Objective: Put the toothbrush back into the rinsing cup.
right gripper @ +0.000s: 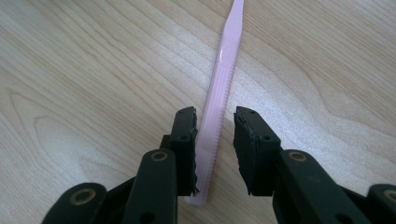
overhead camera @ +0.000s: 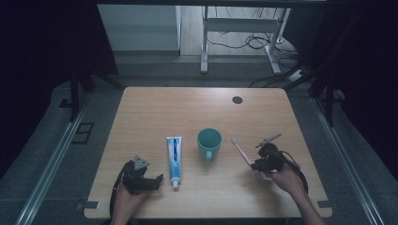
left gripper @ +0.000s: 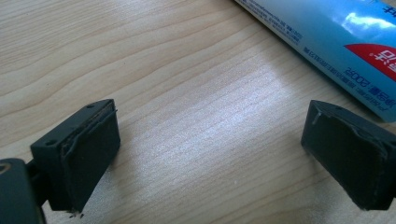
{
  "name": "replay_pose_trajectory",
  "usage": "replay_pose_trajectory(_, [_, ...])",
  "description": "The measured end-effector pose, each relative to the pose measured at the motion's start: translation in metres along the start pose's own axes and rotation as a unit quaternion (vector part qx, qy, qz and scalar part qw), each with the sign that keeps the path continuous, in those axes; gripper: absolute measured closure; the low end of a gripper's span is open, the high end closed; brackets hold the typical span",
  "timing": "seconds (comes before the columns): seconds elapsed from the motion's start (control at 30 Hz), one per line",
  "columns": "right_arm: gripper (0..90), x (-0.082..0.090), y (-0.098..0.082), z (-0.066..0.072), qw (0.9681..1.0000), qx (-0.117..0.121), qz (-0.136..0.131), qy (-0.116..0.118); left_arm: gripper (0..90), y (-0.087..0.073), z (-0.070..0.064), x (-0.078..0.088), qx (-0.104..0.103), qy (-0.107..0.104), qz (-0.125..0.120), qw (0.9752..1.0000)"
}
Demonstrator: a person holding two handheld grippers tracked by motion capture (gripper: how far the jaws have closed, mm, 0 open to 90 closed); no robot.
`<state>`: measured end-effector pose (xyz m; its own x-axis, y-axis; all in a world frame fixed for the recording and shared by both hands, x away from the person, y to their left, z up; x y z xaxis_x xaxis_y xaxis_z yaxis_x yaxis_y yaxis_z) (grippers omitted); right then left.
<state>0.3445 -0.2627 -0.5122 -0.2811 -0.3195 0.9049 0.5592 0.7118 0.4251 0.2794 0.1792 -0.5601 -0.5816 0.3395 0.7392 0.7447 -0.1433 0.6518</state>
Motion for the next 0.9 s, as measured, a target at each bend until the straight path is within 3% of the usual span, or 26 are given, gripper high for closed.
replay_pose_trajectory(0.4, [67.4,-0.007,0.03,-0.005,0.9974,-0.018,0.068,0.017,4.6,0.0,0.0,0.0,0.0,0.0,0.0,1.0])
replay_pose_trajectory(0.9, [67.9,-0.02,0.054,-0.014,0.9905,-0.024,0.133,0.027,4.6,0.0,0.0,0.0,0.0,0.0,0.0,1.0])
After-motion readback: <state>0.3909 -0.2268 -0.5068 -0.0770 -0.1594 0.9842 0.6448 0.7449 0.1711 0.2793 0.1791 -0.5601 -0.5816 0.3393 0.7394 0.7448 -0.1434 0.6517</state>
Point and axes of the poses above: each handheld gripper's, and its own axes: x roughly backward along the jaws, y roughly out of its top, z roughly to its left, the point moved 2 cm from there along -x, roughly forward along the jaws, and after that the axes turned 12 degrees about x, right-handed, at the moved point
